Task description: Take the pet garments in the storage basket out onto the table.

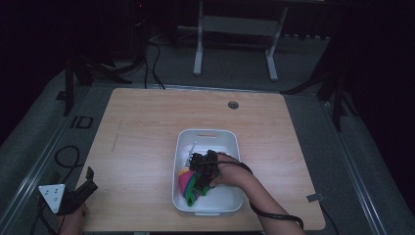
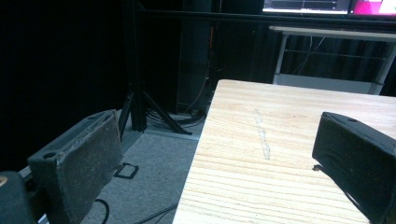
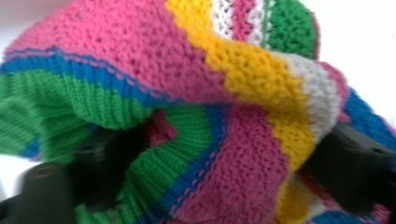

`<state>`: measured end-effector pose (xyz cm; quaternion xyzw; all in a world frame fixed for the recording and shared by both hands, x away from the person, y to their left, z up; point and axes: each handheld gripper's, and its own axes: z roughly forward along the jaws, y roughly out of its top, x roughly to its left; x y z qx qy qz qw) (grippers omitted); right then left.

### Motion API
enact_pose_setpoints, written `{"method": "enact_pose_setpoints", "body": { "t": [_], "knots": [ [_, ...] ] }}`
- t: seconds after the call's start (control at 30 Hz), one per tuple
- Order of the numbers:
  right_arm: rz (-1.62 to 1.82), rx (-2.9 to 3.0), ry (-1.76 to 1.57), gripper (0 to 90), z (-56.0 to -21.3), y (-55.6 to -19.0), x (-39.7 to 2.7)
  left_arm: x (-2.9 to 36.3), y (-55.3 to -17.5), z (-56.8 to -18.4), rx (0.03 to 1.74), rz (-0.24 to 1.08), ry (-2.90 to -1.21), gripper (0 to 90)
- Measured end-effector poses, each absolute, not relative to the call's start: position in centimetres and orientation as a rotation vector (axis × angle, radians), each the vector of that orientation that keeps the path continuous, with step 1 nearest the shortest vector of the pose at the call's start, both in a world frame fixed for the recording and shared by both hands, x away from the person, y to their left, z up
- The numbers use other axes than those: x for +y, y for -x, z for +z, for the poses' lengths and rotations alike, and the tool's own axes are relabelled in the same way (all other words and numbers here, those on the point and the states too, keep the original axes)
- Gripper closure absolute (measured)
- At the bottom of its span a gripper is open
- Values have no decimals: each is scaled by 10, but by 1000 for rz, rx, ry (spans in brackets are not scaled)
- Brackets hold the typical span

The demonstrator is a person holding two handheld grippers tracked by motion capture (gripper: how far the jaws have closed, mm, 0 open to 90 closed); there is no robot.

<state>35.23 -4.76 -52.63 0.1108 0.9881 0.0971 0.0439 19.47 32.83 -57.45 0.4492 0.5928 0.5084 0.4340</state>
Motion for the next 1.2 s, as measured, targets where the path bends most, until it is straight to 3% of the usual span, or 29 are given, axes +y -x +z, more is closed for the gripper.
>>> {"method": "enact_pose_setpoints", "body": {
  "t": [0.1,0.23,1.2],
  "knots": [
    [294,3007,-302,511,-520,-349,-48,328,-195,-575,1477,1270,-1121,19],
    [302,2979,-271,660,-516,-346,-49,328,-195,-574,1479,1270,-1120,19],
    [774,2754,-307,682,-361,-339,-91,328,-195,-574,1484,1269,-1120,18]
  ]
}}
